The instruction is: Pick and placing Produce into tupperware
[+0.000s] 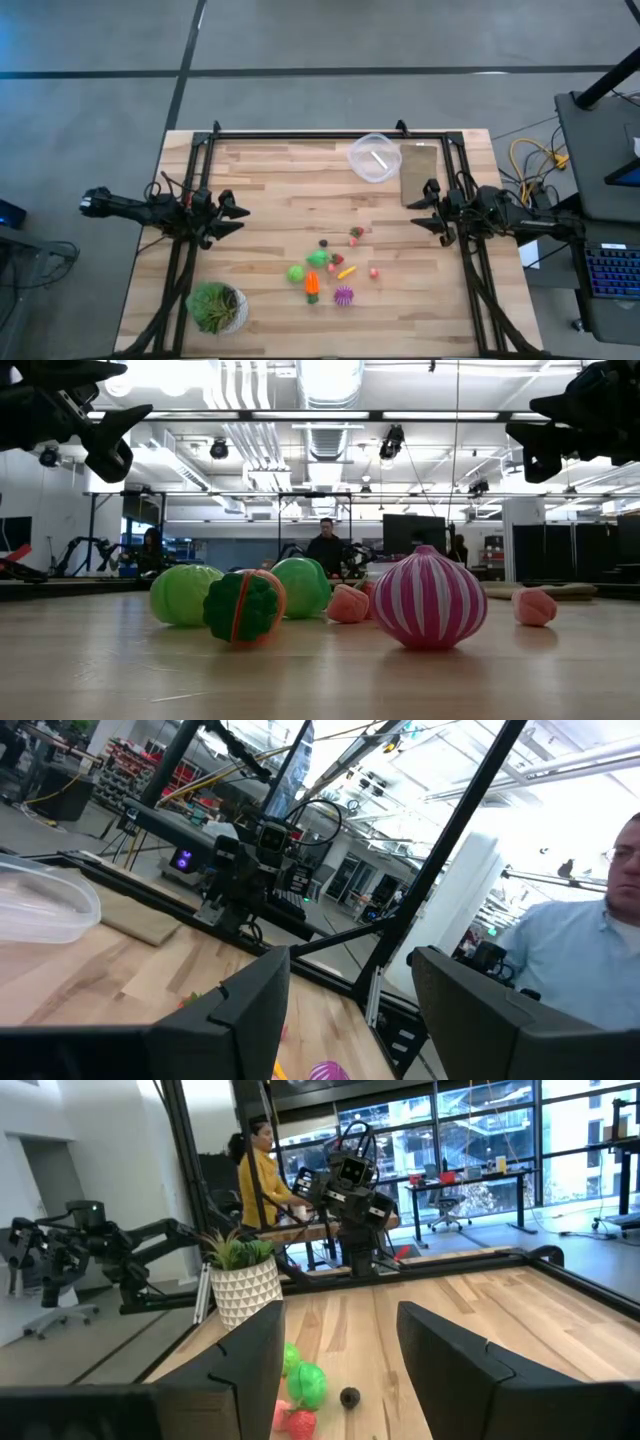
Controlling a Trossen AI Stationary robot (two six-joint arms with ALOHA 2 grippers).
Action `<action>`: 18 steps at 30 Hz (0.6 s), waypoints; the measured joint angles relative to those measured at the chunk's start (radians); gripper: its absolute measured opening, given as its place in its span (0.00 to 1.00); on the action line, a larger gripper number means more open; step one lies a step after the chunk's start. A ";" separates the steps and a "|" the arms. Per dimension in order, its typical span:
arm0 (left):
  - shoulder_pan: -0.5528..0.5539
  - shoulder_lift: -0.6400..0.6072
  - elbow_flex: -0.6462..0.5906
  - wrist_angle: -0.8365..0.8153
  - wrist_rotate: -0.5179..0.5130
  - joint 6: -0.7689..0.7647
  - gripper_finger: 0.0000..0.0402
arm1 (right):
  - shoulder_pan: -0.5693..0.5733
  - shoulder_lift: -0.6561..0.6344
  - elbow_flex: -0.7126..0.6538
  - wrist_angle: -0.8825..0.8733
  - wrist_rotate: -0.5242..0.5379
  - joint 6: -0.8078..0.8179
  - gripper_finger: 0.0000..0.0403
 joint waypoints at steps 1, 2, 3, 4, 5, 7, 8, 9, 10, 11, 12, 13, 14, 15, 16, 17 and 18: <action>0.000 0.000 0.000 0.000 0.000 0.000 0.49 | 0.000 0.000 0.000 0.004 0.004 0.002 0.46; 0.000 0.000 0.000 0.000 0.000 0.000 0.49 | 0.000 0.001 -0.001 0.031 0.033 0.040 0.46; 0.000 0.000 0.000 0.000 0.000 0.000 0.49 | 0.000 0.005 -0.001 0.065 0.078 0.144 0.46; 0.000 0.000 0.000 0.000 0.000 0.000 0.49 | -0.001 0.006 -0.001 0.098 0.131 0.278 0.46; 0.000 0.000 0.000 0.000 0.000 0.000 0.49 | -0.002 0.007 -0.001 0.120 0.189 0.400 0.46; 0.000 0.000 0.000 0.000 0.000 0.004 0.49 | -0.002 0.019 -0.001 0.148 0.274 0.562 0.46; 0.000 0.000 0.000 -0.004 0.000 0.024 0.49 | -0.002 0.028 -0.001 0.168 0.284 0.613 0.46; 0.000 0.000 0.000 -0.009 0.000 0.056 0.49 | -0.002 0.041 -0.001 0.214 0.276 0.645 0.46; 0.000 0.000 0.000 -0.009 0.000 0.097 0.49 | -0.002 0.055 -0.001 0.289 0.257 0.666 0.46; 0.000 0.000 0.000 -0.010 0.000 0.136 0.49 | -0.002 0.073 0.004 0.366 0.242 0.688 0.46; 0.000 0.000 0.000 -0.013 0.000 0.174 0.49 | -0.002 0.098 0.017 0.440 0.239 0.701 0.46; 0.000 0.000 0.000 -0.017 0.000 0.213 0.49 | -0.002 0.124 0.034 0.523 0.246 0.701 0.46; 0.000 0.001 0.000 -0.018 0.000 0.250 0.49 | -0.002 0.148 0.052 0.601 0.267 0.692 0.46; 0.000 0.002 0.000 -0.018 0.000 0.285 0.49 | -0.002 0.173 0.078 0.674 0.291 0.680 0.46; 0.000 0.002 0.000 -0.017 -0.001 0.315 0.49 | -0.002 0.199 0.111 0.742 0.306 0.638 0.46; 0.000 0.000 0.000 -0.013 -0.006 0.342 0.49 | -0.002 0.220 0.142 0.793 0.307 0.569 0.46; 0.000 0.000 0.000 -0.004 -0.016 0.369 0.49 | -0.001 0.240 0.174 0.817 0.306 0.499 0.46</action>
